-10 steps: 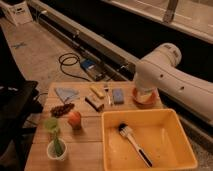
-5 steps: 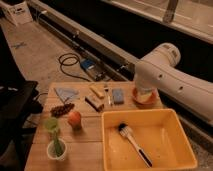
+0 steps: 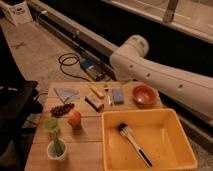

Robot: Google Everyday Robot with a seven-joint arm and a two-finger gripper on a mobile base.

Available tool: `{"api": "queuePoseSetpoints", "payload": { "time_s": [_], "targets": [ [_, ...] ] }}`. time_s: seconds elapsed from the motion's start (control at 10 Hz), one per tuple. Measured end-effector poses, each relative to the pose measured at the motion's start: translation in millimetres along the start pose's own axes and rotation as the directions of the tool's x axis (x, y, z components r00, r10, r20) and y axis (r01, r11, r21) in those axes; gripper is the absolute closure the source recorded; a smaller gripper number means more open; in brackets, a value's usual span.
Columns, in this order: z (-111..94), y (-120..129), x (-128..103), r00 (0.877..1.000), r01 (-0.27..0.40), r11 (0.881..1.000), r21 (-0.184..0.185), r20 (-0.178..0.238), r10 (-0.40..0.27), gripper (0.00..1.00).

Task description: Place banana in tray

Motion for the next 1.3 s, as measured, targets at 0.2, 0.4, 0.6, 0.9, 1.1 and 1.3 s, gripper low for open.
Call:
{"api": "queuePoseSetpoints", "payload": {
  "time_s": [0.2,0.4,0.6,0.9,1.1,1.3],
  "targets": [
    [25,-26,-31,0.999,0.048,0.999,-0.006,0.021,-0.048,0.35],
    [55,-41,-59,0.995,0.084,0.996,-0.016,0.049,-0.083,0.35],
    [73,-40,-74,0.993,0.103,0.994,-0.026,0.061,-0.101,0.35],
    [73,-40,-74,0.993,0.103,0.994,-0.026,0.06,-0.101,0.35],
    [73,-40,-71,0.994,0.1,0.995,-0.029,0.05,-0.098,0.35],
    [86,-40,-63,0.999,0.048,0.997,-0.068,0.01,-0.047,0.35]
  ]
}}
